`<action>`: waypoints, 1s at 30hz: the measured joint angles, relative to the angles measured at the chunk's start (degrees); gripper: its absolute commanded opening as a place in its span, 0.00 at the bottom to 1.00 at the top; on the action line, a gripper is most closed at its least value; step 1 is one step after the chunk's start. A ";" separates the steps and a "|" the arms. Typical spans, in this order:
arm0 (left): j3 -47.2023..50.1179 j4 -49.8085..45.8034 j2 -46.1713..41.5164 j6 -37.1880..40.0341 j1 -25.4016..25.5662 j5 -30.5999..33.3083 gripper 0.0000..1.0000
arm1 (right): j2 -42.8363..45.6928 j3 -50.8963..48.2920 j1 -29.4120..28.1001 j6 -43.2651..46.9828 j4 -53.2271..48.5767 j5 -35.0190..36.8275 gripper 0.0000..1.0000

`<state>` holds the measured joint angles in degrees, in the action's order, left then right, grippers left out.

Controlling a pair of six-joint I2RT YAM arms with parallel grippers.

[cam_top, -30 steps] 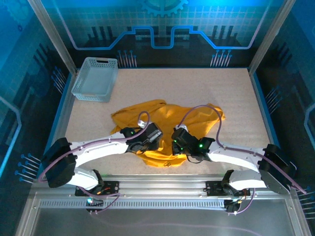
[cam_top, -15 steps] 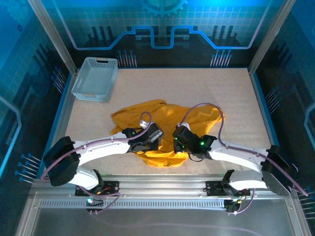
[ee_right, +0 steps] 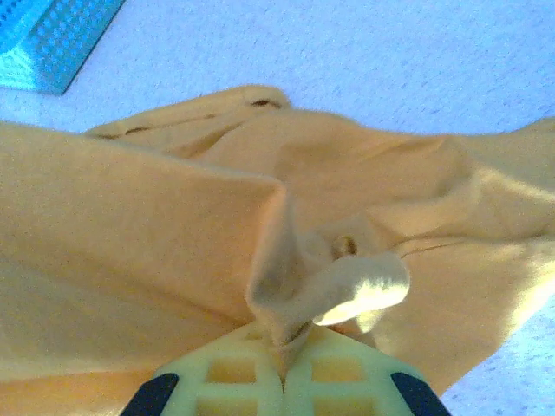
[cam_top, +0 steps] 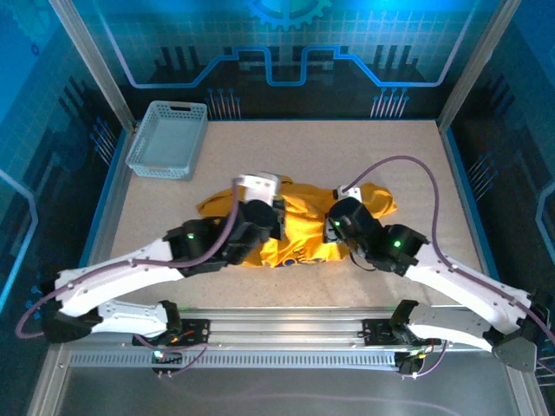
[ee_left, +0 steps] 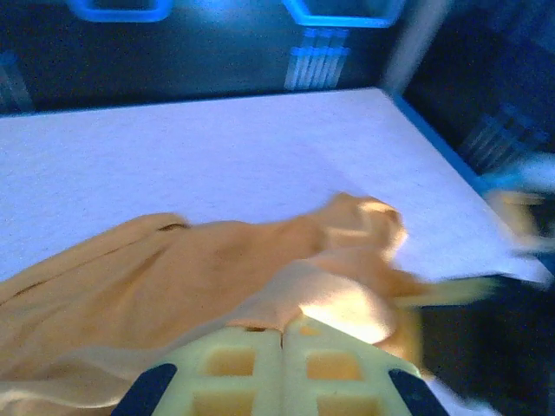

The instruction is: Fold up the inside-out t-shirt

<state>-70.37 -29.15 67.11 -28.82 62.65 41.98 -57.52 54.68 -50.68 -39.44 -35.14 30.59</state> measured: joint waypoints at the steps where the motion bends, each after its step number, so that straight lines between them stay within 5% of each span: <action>1: 2.08 -1.36 -1.68 -1.75 -4.24 -1.11 0.00 | 1.05 0.22 0.44 0.59 -0.37 0.57 0.00; 5: 9.53 -3.87 -2.10 -6.51 -16.33 -11.56 0.00 | 3.17 0.74 1.49 2.75 2.16 -1.77 0.00; 12: 11.28 -5.49 11.67 -8.79 -18.60 -25.59 0.00 | -4.92 0.37 3.65 4.85 2.62 -5.84 0.00; 18: 5.84 -4.94 17.31 -8.13 -19.34 -31.54 0.04 | -12.24 -2.86 11.04 3.91 3.19 -11.58 0.00; 20: -0.24 -4.61 21.24 -7.37 -19.65 -32.65 0.10 | -12.92 -4.46 13.35 3.52 3.52 -12.55 0.00; 24: -9.07 -2.14 29.07 -6.43 -19.87 -36.50 0.37 | -13.73 -7.10 14.49 3.48 4.44 -15.08 0.00; 27: -8.41 -0.50 30.69 -6.23 -19.74 -38.47 0.54 | -14.14 -8.11 14.84 3.26 5.86 -16.79 0.00; 30: -3.78 0.35 28.33 -6.82 -18.93 -37.07 0.58 | -14.12 -9.20 16.33 2.78 6.91 -17.79 0.00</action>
<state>-74.15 -28.80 95.44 -35.64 43.72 4.91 -71.64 45.47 -34.35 -36.67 -28.23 12.80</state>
